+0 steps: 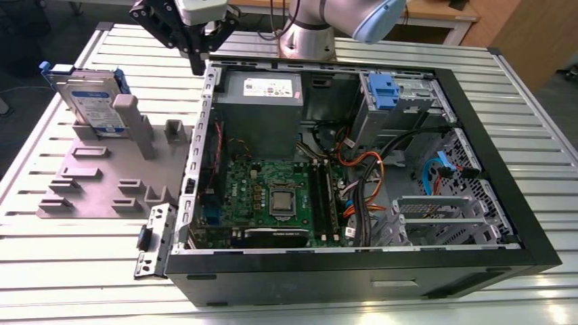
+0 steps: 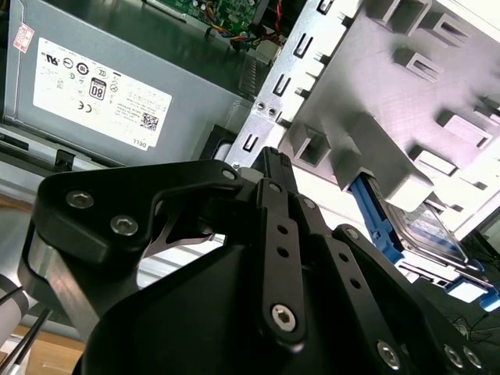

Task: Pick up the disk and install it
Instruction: 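Reach for the disk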

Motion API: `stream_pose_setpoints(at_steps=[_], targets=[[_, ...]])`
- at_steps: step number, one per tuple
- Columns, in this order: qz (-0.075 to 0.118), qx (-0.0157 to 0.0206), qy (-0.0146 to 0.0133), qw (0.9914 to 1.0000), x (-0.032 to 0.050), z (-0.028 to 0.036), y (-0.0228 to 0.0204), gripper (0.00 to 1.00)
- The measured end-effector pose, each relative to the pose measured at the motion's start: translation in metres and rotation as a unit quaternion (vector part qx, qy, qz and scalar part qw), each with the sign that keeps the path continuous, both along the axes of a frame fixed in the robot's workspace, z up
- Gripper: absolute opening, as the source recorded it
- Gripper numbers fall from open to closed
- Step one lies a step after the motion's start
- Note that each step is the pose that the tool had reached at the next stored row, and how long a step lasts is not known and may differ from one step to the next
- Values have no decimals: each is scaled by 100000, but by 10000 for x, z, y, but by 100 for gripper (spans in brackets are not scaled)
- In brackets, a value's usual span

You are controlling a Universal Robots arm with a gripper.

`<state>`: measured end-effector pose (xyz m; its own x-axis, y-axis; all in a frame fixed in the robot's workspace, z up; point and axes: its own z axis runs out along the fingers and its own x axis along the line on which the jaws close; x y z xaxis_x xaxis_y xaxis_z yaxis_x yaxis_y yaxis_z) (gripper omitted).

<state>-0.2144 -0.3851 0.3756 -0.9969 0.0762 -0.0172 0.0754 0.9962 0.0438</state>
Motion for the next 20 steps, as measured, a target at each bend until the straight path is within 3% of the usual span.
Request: stream_pose_setpoints(at_steps=[3, 4, 7, 20], targets=[[0, -2, 0, 100000, -2, 0, 0, 11], [2, 0, -1, 100000, -69, -4, 0, 11], [-1, 0, -1, 100000, -125, -5, 0, 11], [-4, -2, 0, 100000, -158, -5, 0, 11]])
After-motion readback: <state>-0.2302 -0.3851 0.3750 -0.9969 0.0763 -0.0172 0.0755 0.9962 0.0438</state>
